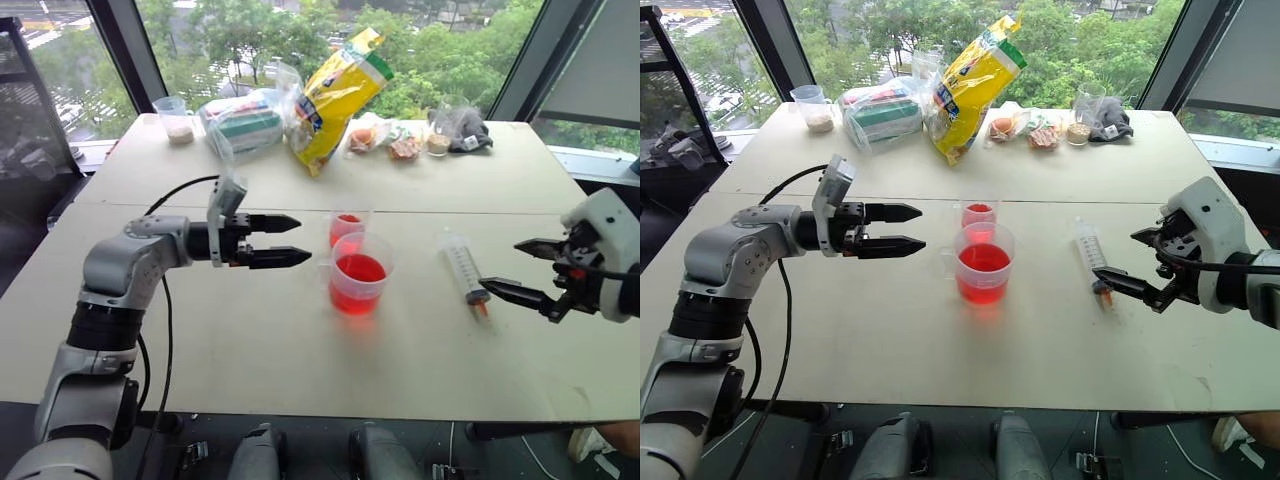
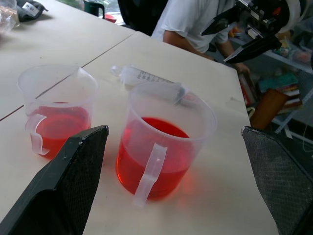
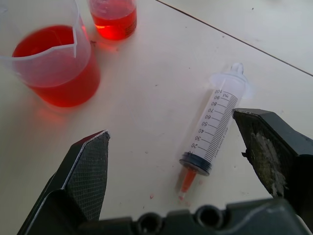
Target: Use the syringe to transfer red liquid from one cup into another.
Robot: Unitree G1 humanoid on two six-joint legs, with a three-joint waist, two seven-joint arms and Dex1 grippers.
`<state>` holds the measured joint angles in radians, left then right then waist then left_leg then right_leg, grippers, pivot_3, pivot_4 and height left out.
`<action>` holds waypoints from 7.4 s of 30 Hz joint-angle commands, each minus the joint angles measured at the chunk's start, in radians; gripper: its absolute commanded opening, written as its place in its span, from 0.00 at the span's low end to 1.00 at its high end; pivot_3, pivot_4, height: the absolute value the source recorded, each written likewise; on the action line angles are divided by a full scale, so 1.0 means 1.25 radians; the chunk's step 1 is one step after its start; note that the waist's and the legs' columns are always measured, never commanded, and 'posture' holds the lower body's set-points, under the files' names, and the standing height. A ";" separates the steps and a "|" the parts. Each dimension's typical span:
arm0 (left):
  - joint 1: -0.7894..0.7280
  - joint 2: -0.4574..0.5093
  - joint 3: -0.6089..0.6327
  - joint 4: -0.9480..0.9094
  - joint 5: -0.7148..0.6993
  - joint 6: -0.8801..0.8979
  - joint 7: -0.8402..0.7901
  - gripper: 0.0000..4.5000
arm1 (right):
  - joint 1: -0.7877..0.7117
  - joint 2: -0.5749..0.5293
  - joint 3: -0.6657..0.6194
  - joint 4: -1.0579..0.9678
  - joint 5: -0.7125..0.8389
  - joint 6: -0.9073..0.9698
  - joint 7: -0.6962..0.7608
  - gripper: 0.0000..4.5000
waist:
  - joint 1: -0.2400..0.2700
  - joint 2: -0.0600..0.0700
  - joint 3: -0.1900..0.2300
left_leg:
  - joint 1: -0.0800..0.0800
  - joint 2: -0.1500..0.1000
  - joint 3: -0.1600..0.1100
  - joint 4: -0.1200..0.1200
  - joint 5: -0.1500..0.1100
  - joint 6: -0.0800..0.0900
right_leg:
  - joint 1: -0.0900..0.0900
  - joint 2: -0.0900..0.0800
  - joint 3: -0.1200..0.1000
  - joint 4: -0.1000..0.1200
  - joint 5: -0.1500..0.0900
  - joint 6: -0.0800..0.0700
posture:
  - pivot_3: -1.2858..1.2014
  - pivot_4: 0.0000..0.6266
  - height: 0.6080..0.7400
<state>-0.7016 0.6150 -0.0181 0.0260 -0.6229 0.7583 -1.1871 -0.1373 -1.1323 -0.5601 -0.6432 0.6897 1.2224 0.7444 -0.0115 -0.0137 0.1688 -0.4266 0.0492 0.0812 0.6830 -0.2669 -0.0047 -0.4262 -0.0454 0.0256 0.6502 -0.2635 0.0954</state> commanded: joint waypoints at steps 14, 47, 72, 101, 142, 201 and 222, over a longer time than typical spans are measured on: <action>-0.042 -0.038 0.028 0.002 -0.032 -0.010 0.023 1.00 | -0.071 -0.028 0.035 0.045 0.010 0.016 -0.043 0.98 | -0.001 0.000 0.000 | 0.000 0.000 0.000 0.000 0.000 0.000 | 0.000 0.000 0.000 0.000 0.000 0.000 | 0.52 0.24 1.00; 0.075 -0.097 0.034 -0.088 -0.018 -0.059 0.124 1.00 | -0.852 0.287 0.808 1.220 -0.438 -0.082 0.076 0.98 | -0.002 0.000 0.000 | -0.002 0.000 0.003 -0.001 0.000 0.001 | -0.003 0.000 0.001 0.000 0.001 0.001 | 0.52 0.24 1.00; 0.022 -0.036 0.056 -0.056 -0.029 -0.048 0.129 1.00 | -0.787 0.363 0.462 0.831 -0.489 -0.021 0.002 0.32 | -0.020 0.001 0.000 | 0.000 0.000 0.002 -0.001 0.000 -0.001 | -0.003 0.000 0.000 0.004 0.001 0.000 | 0.52 0.24 1.00; -0.195 -0.082 -0.024 0.150 0.054 -0.090 -0.026 1.00 | -0.101 0.729 0.461 0.132 -0.322 -0.655 -0.139 0.32 | -0.004 0.000 -0.001 | 0.000 0.000 0.000 0.000 0.001 -0.001 | -0.001 0.001 -0.001 0.003 0.000 0.001 | 0.52 0.24 1.00; -0.269 -0.280 -0.055 0.288 0.158 -0.222 0.015 0.02 | -0.108 0.693 0.490 0.126 -0.282 -0.646 -0.180 0.32 | -0.002 -0.001 -0.001 | 0.000 0.000 -0.001 0.000 0.000 -0.001 | -0.001 0.001 -0.001 0.003 0.000 0.001 | 0.52 0.24 1.00; -0.266 -0.227 -0.008 0.283 0.130 -0.175 -0.003 0.66 | -0.175 0.659 0.460 0.099 -0.166 -0.562 -0.178 0.32 | -0.002 -0.001 -0.001 | 0.000 0.000 -0.001 0.000 0.001 -0.001 | -0.001 0.001 -0.001 0.003 0.000 0.001 | 0.52 0.24 1.00; -0.204 -0.127 0.036 0.201 0.103 -0.101 0.024 0.66 | -0.254 0.655 0.388 0.098 -0.087 -0.519 -0.230 0.32 | -0.002 -0.001 0.000 | 0.000 0.000 -0.001 0.000 0.001 -0.001 | -0.001 0.001 -0.001 0.003 0.000 0.001 | 0.52 0.24 1.00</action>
<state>-0.9370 0.4427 -0.0107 0.3028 -0.4718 0.6313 -1.1661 -0.4498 -0.3158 -0.0728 -0.4979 0.5650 0.5934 0.4566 -0.0142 -0.0146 0.1683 -0.4267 0.0487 0.0797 0.6827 -0.2661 -0.0055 -0.4270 -0.0442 0.0245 0.6539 -0.2630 0.0961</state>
